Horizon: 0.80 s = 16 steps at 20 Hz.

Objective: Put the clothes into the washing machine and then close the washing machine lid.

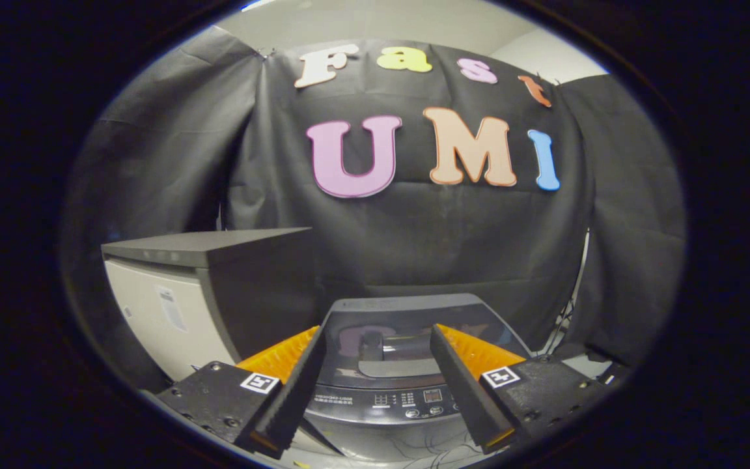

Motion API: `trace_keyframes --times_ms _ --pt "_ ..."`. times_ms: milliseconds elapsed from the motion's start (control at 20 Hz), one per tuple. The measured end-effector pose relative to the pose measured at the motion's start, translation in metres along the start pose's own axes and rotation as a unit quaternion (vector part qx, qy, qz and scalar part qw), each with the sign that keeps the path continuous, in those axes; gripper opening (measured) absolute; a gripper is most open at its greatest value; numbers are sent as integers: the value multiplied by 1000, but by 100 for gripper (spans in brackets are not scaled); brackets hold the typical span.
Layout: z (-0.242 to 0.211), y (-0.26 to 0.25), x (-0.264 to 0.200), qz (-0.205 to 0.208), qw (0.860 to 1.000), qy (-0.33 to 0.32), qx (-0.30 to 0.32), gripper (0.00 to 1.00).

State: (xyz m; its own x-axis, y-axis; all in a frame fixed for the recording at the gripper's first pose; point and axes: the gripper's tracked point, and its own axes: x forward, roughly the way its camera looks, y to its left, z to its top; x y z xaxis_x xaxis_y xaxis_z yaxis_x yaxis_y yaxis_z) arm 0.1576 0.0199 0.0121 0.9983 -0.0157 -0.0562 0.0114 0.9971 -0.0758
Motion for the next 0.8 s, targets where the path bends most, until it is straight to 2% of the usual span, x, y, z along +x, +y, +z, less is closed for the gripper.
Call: trace_keyframes --times_ms 100,250,400,550,750,800 --pt "0 -5 -14 -25 1000 -3 -10 98" --pt "9 7 -42 -13 1000 -17 -10 98" --pt "19 5 -73 -19 999 -38 -16 96" --pt "31 7 -102 -3 998 -52 -30 96" --pt "34 16 -130 41 998 -46 7 96" --pt "33 13 -139 41 998 -49 10 96"
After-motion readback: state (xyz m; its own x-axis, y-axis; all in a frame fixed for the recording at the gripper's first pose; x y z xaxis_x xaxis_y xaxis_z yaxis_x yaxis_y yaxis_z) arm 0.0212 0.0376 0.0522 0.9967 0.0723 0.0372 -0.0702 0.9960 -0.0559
